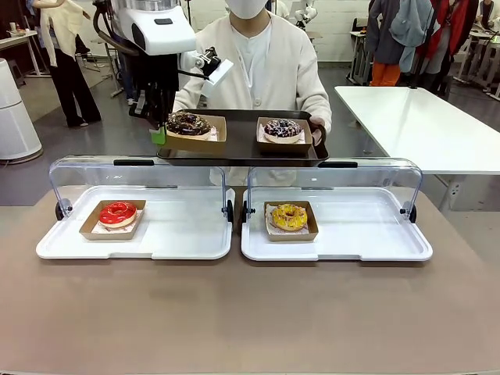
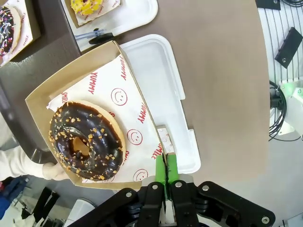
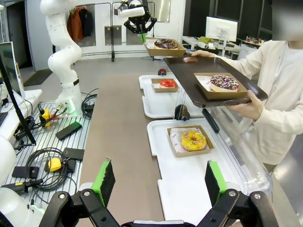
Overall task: Provide the desired donut to the person.
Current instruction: Place the picked Paper togo box onto the Handle tray extended by the person.
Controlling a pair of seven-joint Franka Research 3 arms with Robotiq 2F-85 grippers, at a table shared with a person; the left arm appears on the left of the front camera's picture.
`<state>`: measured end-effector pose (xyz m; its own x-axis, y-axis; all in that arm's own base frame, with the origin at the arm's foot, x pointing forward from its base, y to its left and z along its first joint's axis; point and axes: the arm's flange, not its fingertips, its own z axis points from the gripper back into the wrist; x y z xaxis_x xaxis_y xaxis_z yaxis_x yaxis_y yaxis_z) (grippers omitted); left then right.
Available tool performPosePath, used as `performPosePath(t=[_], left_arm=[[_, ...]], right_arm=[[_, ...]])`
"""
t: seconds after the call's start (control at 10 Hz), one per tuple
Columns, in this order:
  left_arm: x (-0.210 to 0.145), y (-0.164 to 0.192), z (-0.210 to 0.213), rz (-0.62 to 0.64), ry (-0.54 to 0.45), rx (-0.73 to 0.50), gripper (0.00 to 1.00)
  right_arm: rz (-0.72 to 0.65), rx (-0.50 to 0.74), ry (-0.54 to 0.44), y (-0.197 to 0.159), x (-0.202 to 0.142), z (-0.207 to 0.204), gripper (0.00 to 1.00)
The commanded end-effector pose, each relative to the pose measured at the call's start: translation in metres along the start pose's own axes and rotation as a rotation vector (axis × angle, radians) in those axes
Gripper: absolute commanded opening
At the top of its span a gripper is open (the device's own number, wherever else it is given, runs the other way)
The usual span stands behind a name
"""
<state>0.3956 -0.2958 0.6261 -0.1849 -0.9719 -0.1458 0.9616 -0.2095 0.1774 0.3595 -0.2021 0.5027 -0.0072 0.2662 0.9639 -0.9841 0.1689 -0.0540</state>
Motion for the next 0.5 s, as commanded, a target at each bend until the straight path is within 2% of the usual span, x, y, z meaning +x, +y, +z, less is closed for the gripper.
performPosePath(t=[0.0,0.4], left_arm=[[-0.001,-0.0024,0.0033,0.001,0.002,0.008,0.0],[-0.001,-0.0024,0.0033,0.001,0.002,0.008,0.0]], right_arm=[[-0.005,0.008,-0.004,0.0014,-0.0001,0.0009,1.0],[-0.005,0.008,-0.004,0.0014,-0.0001,0.0009,1.0]])
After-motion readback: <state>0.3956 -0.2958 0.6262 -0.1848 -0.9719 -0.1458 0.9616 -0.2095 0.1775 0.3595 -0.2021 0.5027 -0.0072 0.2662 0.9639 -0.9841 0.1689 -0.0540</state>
